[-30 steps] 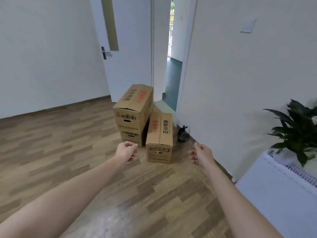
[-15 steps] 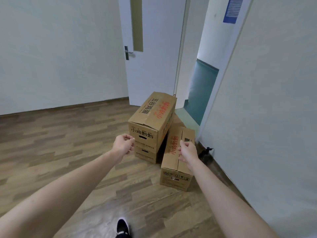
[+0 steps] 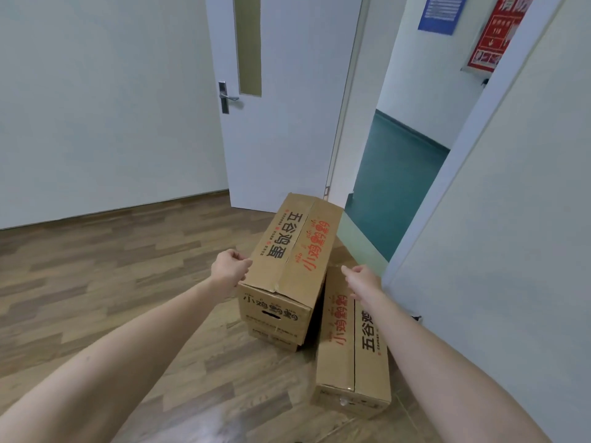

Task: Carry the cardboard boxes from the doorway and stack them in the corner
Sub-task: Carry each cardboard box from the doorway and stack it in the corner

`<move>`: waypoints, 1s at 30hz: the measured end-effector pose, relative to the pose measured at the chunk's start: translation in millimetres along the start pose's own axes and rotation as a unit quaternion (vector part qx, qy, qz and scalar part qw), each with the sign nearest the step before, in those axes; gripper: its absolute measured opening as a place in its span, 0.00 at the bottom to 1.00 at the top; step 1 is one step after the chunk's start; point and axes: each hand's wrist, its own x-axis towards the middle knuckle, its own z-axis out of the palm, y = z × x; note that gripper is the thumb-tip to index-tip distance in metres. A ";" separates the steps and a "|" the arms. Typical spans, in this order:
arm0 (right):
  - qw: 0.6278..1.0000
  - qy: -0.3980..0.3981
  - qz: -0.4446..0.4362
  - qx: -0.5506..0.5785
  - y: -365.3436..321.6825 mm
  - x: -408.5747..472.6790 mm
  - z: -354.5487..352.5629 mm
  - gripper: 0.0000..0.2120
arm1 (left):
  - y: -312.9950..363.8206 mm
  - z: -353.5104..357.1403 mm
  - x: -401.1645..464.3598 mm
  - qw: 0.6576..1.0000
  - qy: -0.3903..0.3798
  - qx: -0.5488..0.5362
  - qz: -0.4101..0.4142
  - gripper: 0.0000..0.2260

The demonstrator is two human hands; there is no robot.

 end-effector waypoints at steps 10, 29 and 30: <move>0.995 -0.018 0.091 0.046 -58.5 198.7 60.0 0.37 | 46.6 79.8 198.6 0.995 -0.044 0.063 -0.056 0.18; 0.958 0.012 0.282 0.051 -29.7 465.5 155.8 0.69 | 39.4 204.2 483.5 0.966 -0.106 0.107 -0.209 0.44; 0.958 0.013 0.283 0.050 -27.6 473.1 160.3 0.71 | 34.6 209.9 492.8 0.964 -0.114 0.111 -0.212 0.44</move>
